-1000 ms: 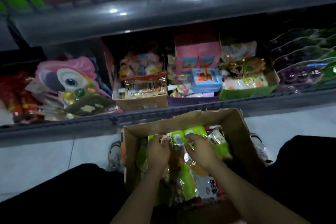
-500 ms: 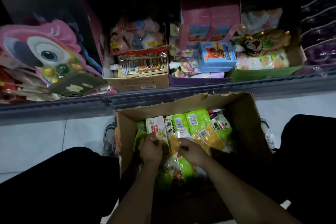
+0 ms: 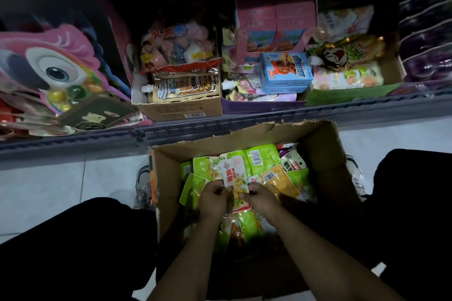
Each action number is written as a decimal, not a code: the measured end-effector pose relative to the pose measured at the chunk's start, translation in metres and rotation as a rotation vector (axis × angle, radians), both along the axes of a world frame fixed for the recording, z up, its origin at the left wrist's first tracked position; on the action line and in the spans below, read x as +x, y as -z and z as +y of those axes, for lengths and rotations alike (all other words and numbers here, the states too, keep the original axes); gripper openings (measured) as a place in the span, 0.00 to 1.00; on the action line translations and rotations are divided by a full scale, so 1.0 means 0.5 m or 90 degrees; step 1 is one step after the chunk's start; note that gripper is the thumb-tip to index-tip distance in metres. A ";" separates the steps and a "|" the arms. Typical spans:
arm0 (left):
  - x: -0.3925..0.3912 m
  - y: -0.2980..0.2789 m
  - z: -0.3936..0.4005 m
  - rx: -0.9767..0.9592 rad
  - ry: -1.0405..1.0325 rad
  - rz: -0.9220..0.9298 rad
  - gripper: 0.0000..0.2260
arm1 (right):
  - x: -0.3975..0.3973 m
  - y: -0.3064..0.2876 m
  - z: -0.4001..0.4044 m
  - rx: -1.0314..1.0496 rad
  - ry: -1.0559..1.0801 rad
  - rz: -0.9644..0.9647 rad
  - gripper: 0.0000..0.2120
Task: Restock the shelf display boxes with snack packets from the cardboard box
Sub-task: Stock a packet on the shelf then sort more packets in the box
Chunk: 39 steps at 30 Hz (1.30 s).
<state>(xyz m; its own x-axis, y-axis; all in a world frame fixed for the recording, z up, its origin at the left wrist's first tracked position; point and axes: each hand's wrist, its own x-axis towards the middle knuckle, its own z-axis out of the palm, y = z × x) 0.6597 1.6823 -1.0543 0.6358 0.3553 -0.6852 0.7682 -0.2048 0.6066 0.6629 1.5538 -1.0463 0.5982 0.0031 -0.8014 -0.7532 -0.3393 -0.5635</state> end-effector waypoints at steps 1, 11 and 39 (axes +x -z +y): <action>-0.001 -0.002 -0.003 -0.028 -0.009 0.011 0.09 | -0.001 -0.004 -0.002 0.010 0.009 0.005 0.05; 0.022 -0.093 0.005 -0.163 -0.066 0.018 0.05 | 0.019 -0.101 -0.061 0.092 -0.021 -0.011 0.06; 0.163 -0.898 -0.184 -0.256 0.309 -0.354 0.07 | 0.117 -0.816 -0.333 0.101 -0.187 -0.580 0.15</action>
